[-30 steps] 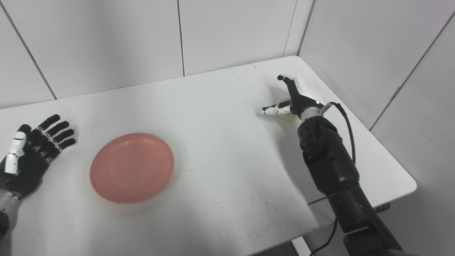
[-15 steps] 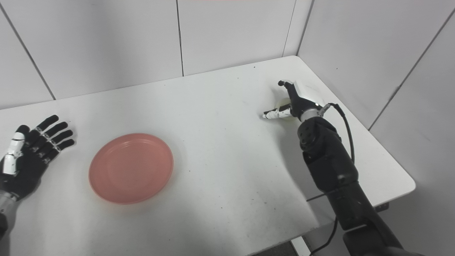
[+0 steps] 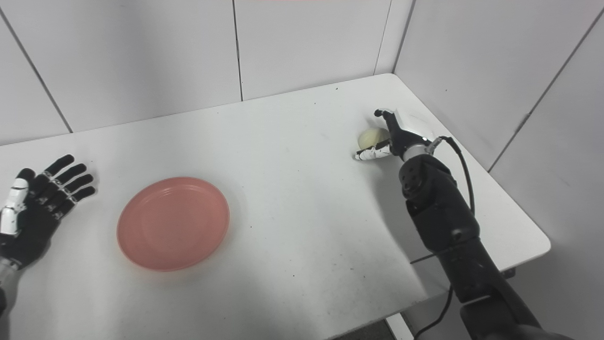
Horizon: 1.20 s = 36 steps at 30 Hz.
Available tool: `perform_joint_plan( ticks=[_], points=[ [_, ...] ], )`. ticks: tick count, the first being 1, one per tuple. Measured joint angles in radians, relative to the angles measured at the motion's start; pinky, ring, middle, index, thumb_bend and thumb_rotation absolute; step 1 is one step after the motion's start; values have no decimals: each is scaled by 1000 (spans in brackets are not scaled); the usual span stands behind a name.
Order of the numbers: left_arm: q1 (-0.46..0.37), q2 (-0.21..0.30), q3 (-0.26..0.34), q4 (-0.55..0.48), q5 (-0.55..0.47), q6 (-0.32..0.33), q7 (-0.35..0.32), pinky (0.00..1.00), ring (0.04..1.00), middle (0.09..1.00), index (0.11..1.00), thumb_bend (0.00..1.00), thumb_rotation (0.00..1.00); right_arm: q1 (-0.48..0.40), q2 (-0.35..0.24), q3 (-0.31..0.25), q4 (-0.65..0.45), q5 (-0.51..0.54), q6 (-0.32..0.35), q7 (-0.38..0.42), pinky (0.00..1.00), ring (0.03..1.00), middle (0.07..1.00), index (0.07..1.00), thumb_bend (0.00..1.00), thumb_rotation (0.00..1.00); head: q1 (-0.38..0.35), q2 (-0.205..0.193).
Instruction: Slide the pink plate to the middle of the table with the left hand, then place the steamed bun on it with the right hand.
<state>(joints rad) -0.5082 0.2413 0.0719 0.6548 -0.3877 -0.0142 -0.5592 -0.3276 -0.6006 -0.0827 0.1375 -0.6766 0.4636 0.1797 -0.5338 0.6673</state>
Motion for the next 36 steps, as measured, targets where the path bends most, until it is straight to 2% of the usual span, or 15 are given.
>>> perform_joint_plan(
  ticks=[3,7,10,14,18,23,27,36],
  points=[
    [-3,1,0,5,0,0,-1,791,807,820,805,585,881,-1,0,0,20,6,0,-1,661,844,887,827,842,277,0,0],
    [-3,3,0,4,0,0,-1,774,798,813,797,601,859,-3,-2,0,29,23,0,-6,737,856,888,826,838,274,-3,3],
    [-2,3,0,3,0,0,0,781,803,816,801,599,866,-6,-2,1,34,26,0,-11,700,855,889,824,834,278,-3,3],
    [-1,3,0,2,0,0,0,798,815,827,813,589,886,-14,-2,9,50,28,0,-28,750,861,884,819,833,274,-2,5],
    [-1,5,0,2,0,0,0,785,804,820,809,591,881,-22,-5,16,61,37,0,-38,756,854,875,814,829,267,-2,5],
    [0,6,0,1,0,0,0,790,809,824,809,596,871,-50,-19,39,105,42,-1,-51,746,846,869,808,839,301,2,8],
    [0,7,0,0,0,0,0,784,804,818,803,598,871,-66,-26,61,130,41,-1,-64,775,863,869,809,839,328,2,8],
    [12,8,0,-18,0,1,2,790,808,819,806,597,878,-92,-41,97,165,40,-1,-67,721,799,834,792,813,295,6,11]
  ],
)
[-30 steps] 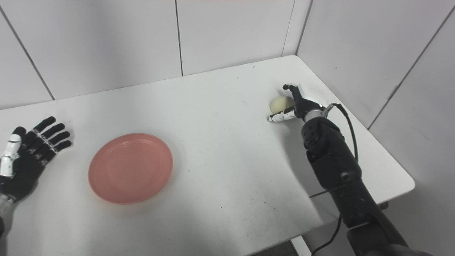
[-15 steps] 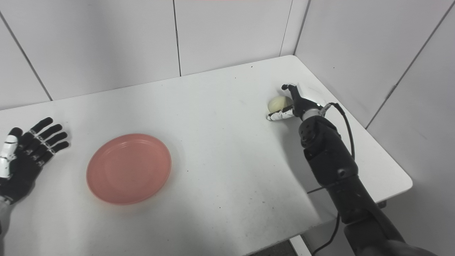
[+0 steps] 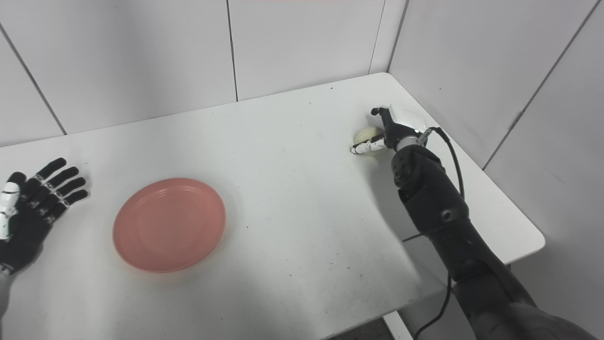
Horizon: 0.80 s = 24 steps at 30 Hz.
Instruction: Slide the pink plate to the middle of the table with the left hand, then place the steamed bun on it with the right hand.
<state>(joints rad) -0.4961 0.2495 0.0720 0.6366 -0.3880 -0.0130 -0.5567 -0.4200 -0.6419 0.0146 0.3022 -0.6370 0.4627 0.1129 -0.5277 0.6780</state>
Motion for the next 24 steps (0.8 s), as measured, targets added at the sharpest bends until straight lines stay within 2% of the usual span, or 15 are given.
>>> perform_joint_plan(
  ticks=[1,3,5,6,7,8,9,10,18,24],
  points=[
    [0,0,0,0,0,0,0,790,809,821,806,598,876,0,-2,4,0,0,0,0,712,790,823,780,800,272,0,0],
    [0,0,0,-1,0,0,0,794,813,825,809,600,877,-3,-7,13,7,0,-1,-1,632,696,734,726,777,206,0,0],
    [1,1,0,-1,0,0,2,795,813,825,809,600,878,-21,-11,17,46,9,-16,-14,615,675,714,715,774,194,0,0],
    [1,1,-1,-1,0,0,2,795,812,824,809,599,878,-28,-14,17,61,18,-26,-19,572,601,635,583,623,158,0,0],
    [2,1,-1,-1,0,0,2,795,811,824,809,598,878,-38,-18,17,85,27,-47,-33,561,583,616,550,585,149,0,2],
    [2,1,-2,-1,0,0,2,794,810,823,808,596,879,-45,-22,18,103,34,-69,-46,511,512,523,538,548,61,0,2],
    [2,1,-2,-3,0,0,2,794,810,822,808,595,880,-49,-22,16,110,47,-81,-54,494,488,491,534,536,31,-2,3],
    [2,0,-3,-4,0,1,2,790,808,820,807,597,879,-49,-22,16,112,56,-86,-63,418,454,470,532,526,10,-2,3],
    [8,1,-3,-12,0,2,4,791,807,821,806,597,884,-50,-25,24,128,80,-87,-89,371,443,462,527,523,0,-2,3],
    [9,1,-4,-15,0,2,5,790,808,822,806,596,891,-50,-27,29,121,86,-87,-88,430,448,465,524,523,0,2,3]
  ],
)
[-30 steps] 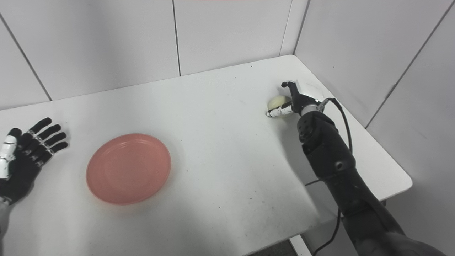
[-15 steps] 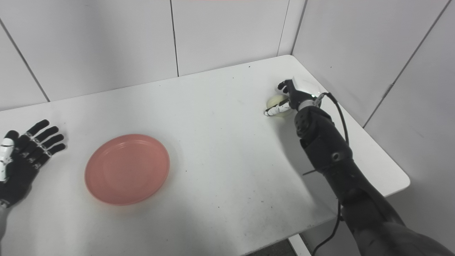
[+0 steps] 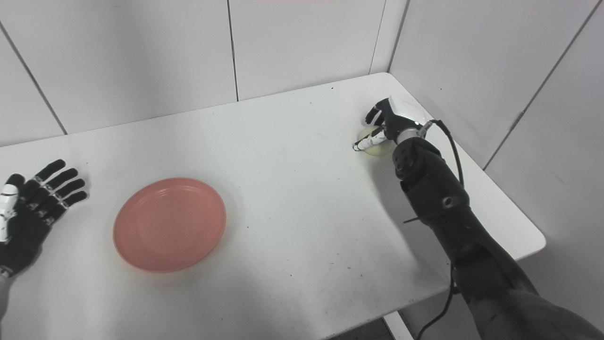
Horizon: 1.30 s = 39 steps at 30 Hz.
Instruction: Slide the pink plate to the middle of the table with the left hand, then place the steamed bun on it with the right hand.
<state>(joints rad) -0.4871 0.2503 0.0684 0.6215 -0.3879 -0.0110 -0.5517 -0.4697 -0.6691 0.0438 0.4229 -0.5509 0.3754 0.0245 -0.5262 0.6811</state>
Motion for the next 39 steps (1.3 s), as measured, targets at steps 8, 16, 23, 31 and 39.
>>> perform_joint_plan(
  ticks=[8,16,23,31,39],
  points=[
    [1,1,-1,-2,0,0,-1,795,814,826,811,607,880,7,-1,2,-25,0,6,10,573,482,477,510,525,0,2,-2],
    [0,1,-1,0,0,0,-5,805,820,831,817,605,881,40,-3,-6,-84,10,11,21,600,463,461,531,522,0,5,-3],
    [-2,1,-2,5,0,0,-4,796,817,831,812,593,895,65,-3,-9,-236,-13,72,58,476,458,456,535,521,0,17,-6],
    [-1,-8,-8,-3,1,0,16,808,826,841,823,585,915,64,67,-118,-503,-224,91,255,460,456,463,533,521,0,41,-12],
    [1,-19,-24,-17,5,-1,37,814,831,850,832,568,935,47,144,-139,-603,-320,93,382,363,433,459,533,520,0,83,-17]
  ],
)
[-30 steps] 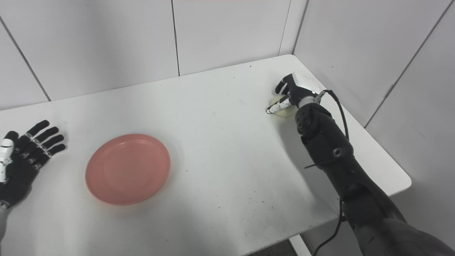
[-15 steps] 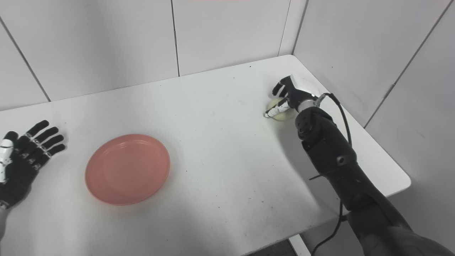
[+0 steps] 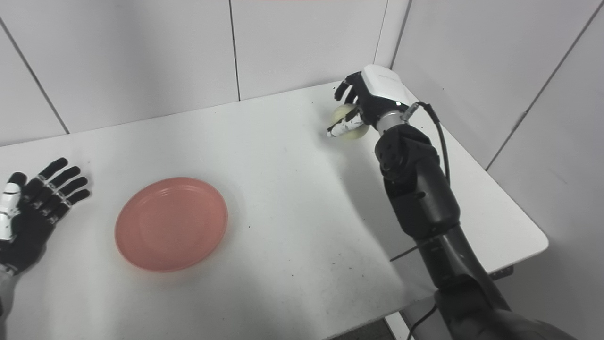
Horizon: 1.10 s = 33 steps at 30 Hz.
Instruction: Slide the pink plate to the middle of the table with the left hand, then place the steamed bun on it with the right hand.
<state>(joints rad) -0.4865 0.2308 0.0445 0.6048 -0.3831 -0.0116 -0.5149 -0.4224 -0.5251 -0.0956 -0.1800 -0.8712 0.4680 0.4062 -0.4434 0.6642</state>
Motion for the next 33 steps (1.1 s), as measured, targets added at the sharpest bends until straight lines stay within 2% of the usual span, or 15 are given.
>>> perform_joint_plan(
  ticks=[5,7,11,14,16,20,26,33],
  points=[
    [13,-15,-17,-33,18,0,30,810,830,846,831,559,944,-34,4,22,-41,-8,0,40,358,429,460,532,521,0,35,-3],
    [22,-27,-21,-56,22,2,52,810,829,845,831,556,945,-40,5,49,-40,-1,0,42,357,429,459,532,521,0,35,-3],
    [41,-46,-35,-108,31,25,85,825,840,853,839,526,992,-42,5,97,-29,21,-1,42,333,415,442,541,519,0,89,-3],
    [46,-61,-42,-132,42,46,113,825,839,850,838,526,989,-50,6,141,-25,30,-3,43,312,398,435,543,518,0,112,-3],
    [49,-76,-47,-145,44,58,127,831,840,851,837,519,999,-62,11,169,-27,43,-6,45,295,385,433,544,518,0,152,-5],
    [53,-101,-61,-174,62,82,162,839,846,856,843,508,1000,-96,38,223,-42,57,-9,50,290,377,430,545,517,0,177,-5],
    [58,-126,-81,-212,85,121,199,846,857,865,851,485,1000,-130,83,306,-43,66,-19,53,277,363,428,545,517,0,255,2],
    [59,-157,-99,-238,122,151,236,858,867,873,862,470,1000,-156,125,371,-43,79,-22,71,286,363,426,544,516,0,333,12]
  ],
)
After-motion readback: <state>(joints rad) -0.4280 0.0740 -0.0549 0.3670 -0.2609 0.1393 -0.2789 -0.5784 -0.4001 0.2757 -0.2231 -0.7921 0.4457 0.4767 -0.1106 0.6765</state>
